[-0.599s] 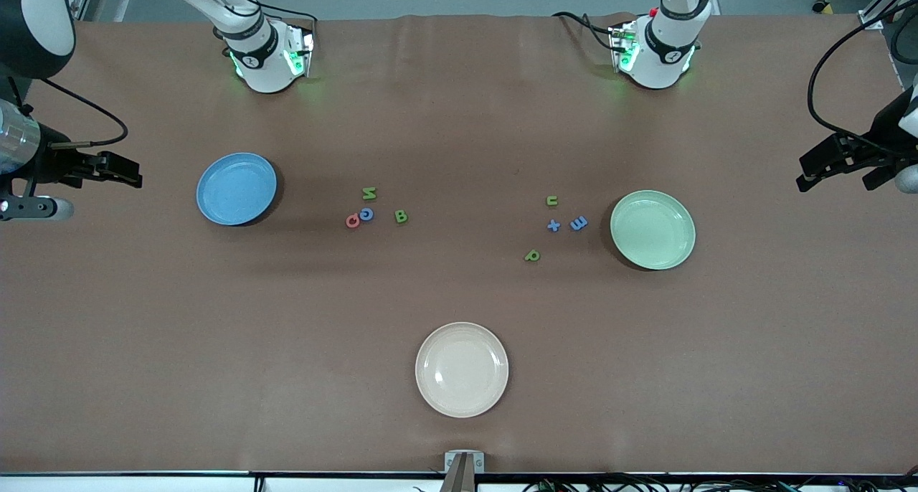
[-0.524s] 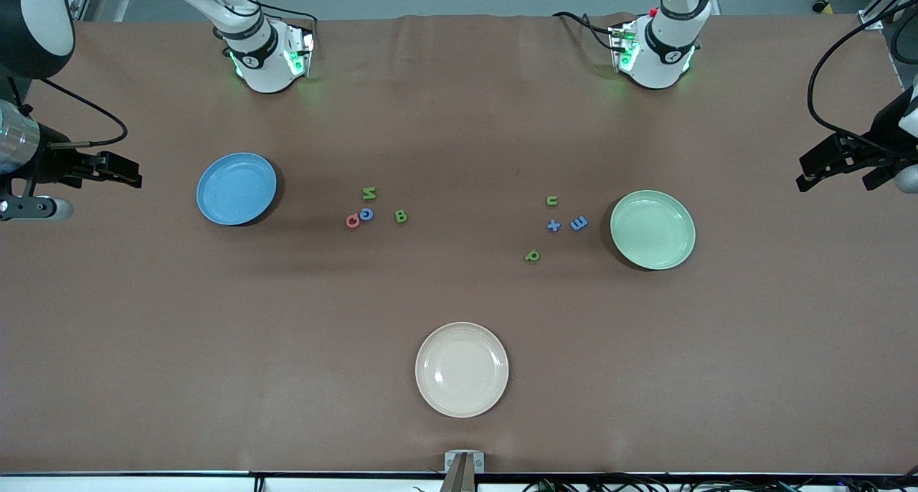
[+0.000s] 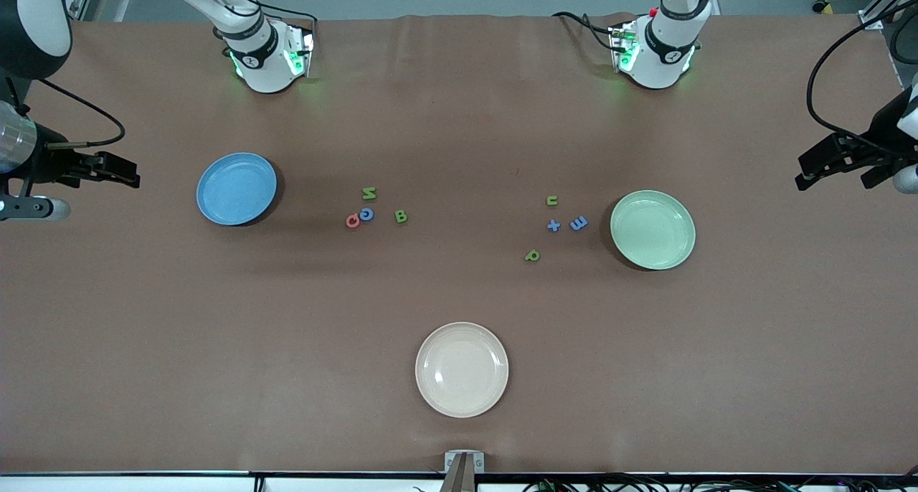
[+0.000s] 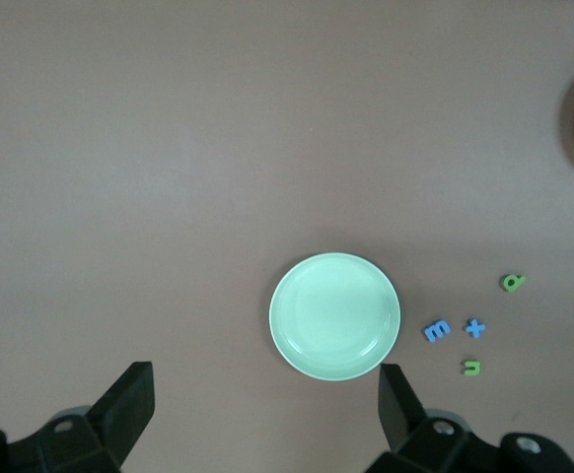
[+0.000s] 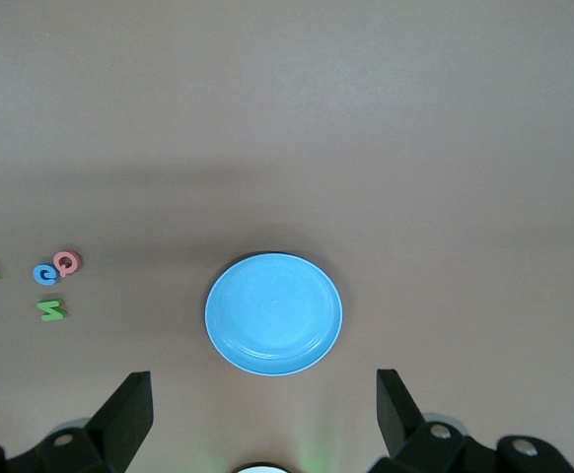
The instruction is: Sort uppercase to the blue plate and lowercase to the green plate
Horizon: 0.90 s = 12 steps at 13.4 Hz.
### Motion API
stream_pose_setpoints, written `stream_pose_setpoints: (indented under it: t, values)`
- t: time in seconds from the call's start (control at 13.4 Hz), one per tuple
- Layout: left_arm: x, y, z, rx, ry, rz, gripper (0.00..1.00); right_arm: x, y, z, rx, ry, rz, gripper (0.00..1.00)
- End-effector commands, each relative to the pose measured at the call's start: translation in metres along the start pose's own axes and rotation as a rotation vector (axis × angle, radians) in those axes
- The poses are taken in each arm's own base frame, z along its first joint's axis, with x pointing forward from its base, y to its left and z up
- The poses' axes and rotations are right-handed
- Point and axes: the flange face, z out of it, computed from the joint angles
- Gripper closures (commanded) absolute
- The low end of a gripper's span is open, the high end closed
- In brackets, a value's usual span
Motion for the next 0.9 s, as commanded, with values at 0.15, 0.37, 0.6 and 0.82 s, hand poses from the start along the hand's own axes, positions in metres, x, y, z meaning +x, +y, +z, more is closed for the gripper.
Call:
stream_pose_setpoints:
  t: [0.15, 0.37, 0.6, 0.82]
  values:
    - [-0.011, 0.045, 0.035, -0.058, -0.104, 0.022, 0.0, 0.003, 0.0, -0.011, 0.011, 0.018, 0.015, 0.0]
    - [-0.028, 0.107, 0.082, -0.065, -0.194, 0.019, 0.0, 0.002, 0.002, -0.031, 0.009, 0.044, 0.008, 0.0]
    - [-0.047, 0.151, 0.12, -0.05, -0.214, 0.007, 0.0, -0.004, 0.005, -0.049, 0.012, 0.045, 0.012, 0.0]
    - [-0.068, 0.197, 0.155, -0.045, -0.187, -0.025, 0.0, -0.016, 0.01, -0.061, 0.061, 0.015, 0.023, 0.0]
